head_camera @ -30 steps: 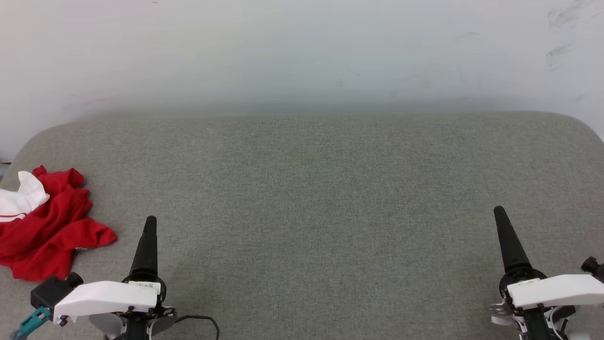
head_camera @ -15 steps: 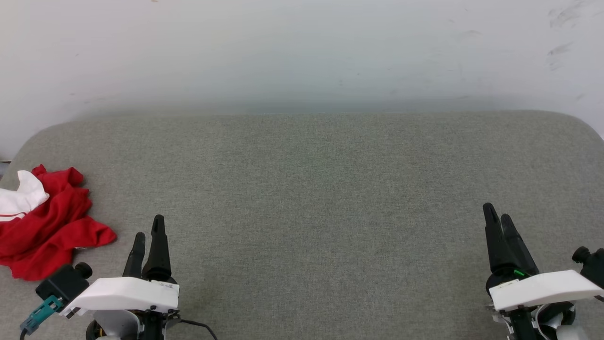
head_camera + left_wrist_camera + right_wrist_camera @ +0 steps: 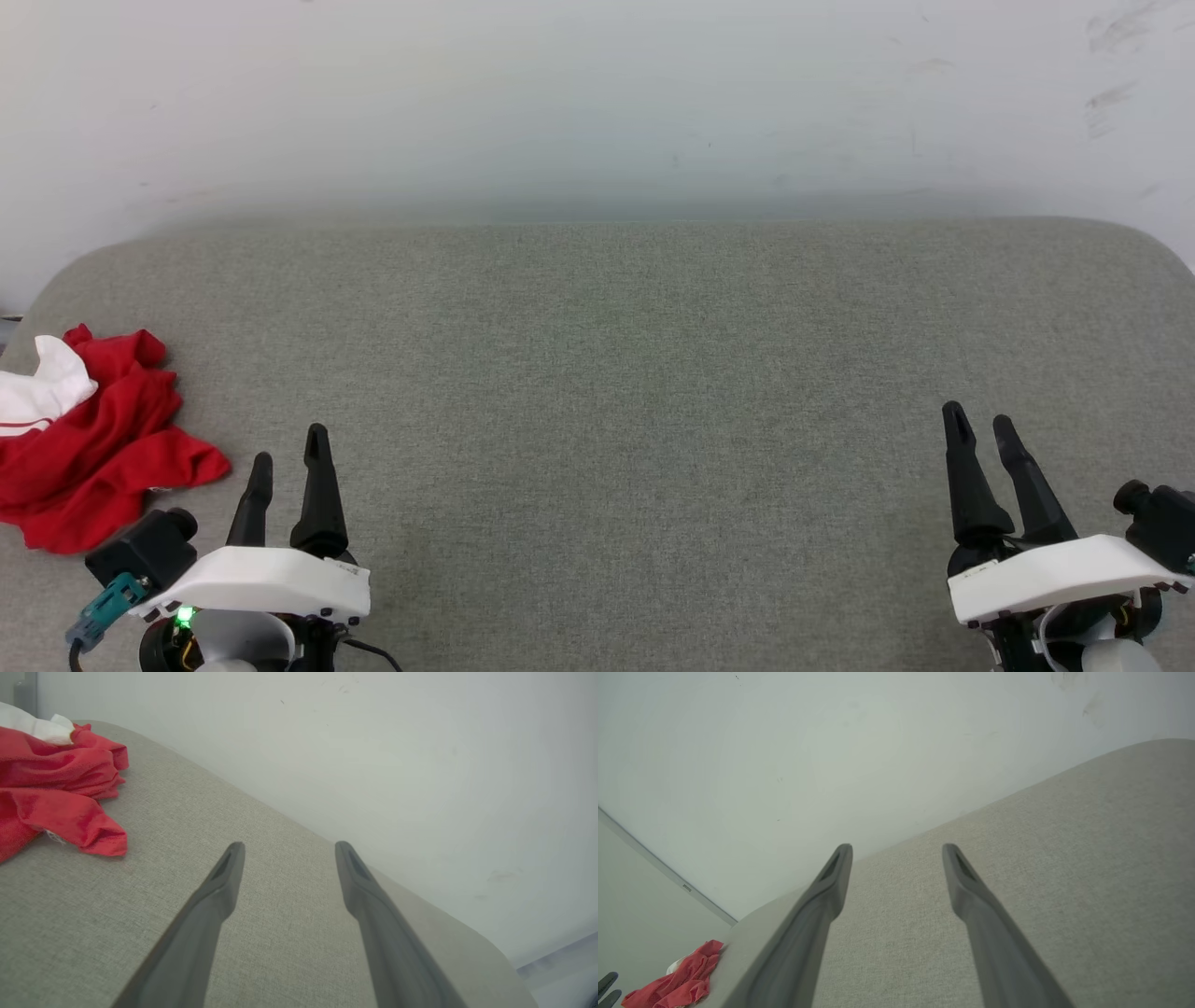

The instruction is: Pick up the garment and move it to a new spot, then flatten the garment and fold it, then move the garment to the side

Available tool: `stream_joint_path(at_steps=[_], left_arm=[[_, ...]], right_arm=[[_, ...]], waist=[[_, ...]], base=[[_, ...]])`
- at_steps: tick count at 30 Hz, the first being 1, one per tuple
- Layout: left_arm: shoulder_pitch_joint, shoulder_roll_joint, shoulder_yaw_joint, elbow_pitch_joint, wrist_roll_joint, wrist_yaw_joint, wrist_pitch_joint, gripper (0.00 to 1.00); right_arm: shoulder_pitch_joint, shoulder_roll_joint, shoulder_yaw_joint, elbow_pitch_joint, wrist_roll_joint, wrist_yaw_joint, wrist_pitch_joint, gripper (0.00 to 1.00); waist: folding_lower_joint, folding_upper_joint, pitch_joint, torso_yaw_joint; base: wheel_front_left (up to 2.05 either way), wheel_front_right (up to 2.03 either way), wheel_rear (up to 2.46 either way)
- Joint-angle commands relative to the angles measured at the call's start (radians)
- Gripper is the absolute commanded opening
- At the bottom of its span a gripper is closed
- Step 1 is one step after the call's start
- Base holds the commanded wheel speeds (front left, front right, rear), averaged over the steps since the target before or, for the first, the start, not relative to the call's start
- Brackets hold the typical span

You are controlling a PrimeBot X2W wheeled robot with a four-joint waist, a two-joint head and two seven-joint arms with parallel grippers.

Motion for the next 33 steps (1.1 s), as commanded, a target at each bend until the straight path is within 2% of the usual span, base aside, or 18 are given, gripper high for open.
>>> stream_joint_path(at_steps=[1,20,33], left_arm=[[0.001,0.009,-0.005,-0.018,0.034,0.012,-0.011,1.00],[0.015,0.046,-0.072,-0.031,0.242,0.075,-0.062,1.00],[0.026,0.054,-0.089,-0.040,0.353,0.080,-0.093,1.00]], right_arm=[[-0.004,0.001,0.004,-0.018,-0.037,0.000,-0.010,1.00],[0.004,0.002,0.020,-0.023,-0.278,0.000,-0.062,1.00],[0.009,0.002,0.028,-0.026,-0.408,0.000,-0.092,1.00]], waist=[[0.0000,0.0000,0.000,0.000],[0.0000,0.0000,0.000,0.002],[0.0000,0.0000,0.001,0.003]], base=[[0.00,0.00,0.00],[0.00,0.00,0.00],[0.00,0.00,0.00]])
